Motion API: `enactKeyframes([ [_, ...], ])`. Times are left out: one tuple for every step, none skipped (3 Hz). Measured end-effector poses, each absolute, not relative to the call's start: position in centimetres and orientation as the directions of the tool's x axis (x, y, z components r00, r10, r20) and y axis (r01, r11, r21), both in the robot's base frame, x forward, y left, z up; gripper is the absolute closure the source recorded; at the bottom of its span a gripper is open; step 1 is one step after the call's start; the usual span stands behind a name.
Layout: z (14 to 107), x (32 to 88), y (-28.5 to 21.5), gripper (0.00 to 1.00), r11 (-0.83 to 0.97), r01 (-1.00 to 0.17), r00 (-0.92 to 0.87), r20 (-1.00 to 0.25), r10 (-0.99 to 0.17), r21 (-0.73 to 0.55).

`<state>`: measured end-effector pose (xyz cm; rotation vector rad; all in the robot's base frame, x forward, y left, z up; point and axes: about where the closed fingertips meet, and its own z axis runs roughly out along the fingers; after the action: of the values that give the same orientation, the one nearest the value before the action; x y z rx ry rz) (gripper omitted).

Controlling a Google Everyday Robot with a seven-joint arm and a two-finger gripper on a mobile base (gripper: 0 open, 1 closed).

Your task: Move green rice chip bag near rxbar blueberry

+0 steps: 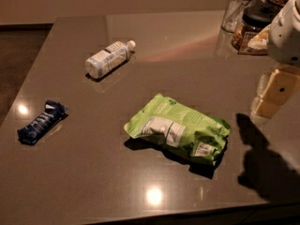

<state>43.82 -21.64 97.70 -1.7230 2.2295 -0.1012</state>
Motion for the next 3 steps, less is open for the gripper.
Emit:
enactKeyframes([
  [97.7,43.8,-21.6,0.00,0.270,-0.930,-0.221,-0.208,-0.953,-0.249],
  [96.8,44.1,-20.7,0.00,0.264,-0.937,-0.221,-0.198,-0.955,-0.230],
  [94.2,43.4,-17.8,0.00,0.204,-0.963,-0.166,-0.208,-0.964,-0.176],
])
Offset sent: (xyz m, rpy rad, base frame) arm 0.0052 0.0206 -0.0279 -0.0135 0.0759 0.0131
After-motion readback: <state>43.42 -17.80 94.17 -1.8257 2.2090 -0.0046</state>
